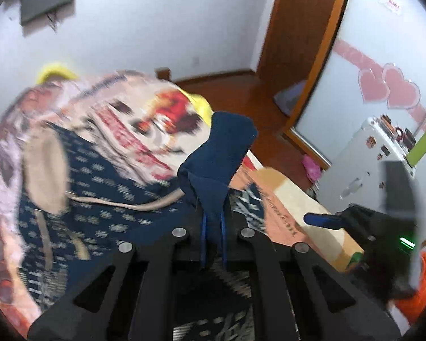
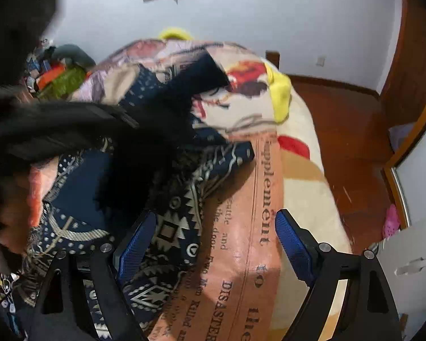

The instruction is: Fold large clothes

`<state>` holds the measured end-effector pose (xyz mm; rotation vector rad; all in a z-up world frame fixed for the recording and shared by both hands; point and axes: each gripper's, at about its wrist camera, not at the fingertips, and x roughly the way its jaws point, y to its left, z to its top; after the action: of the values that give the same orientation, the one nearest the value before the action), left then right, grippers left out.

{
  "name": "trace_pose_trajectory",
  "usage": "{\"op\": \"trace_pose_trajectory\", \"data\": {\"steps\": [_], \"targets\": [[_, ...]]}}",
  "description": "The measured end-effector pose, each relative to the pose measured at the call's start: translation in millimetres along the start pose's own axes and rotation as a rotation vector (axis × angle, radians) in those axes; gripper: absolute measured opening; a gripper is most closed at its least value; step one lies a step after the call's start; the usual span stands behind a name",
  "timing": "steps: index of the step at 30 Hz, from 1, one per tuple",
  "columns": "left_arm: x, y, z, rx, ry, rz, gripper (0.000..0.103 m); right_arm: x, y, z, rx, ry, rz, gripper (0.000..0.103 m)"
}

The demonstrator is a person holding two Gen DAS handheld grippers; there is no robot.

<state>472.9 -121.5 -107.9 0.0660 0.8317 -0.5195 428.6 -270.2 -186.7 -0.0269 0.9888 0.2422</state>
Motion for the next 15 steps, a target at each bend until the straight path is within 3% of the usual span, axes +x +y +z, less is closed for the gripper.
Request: {"op": "trace_pose_trajectory", "data": {"steps": [3, 7, 12, 15], "targets": [[-40, 38, -7, -0.027, -0.057, 0.074, 0.007, 21, -2, 1, 0.026, 0.057, 0.015, 0.085], [-73, 94, -31, -0.084, -0.065, 0.197, 0.007, 48, -9, -2, 0.047, 0.138, 0.031, 0.085], [-82, 169, -87, -0.208, 0.009, 0.313, 0.008, 51, -6, -2, 0.009, 0.141, 0.003, 0.085], [-71, 203, -132, -0.289, 0.083, 0.305, 0.008, 51, -2, -3, 0.001, 0.145, 0.000, 0.085]]}}
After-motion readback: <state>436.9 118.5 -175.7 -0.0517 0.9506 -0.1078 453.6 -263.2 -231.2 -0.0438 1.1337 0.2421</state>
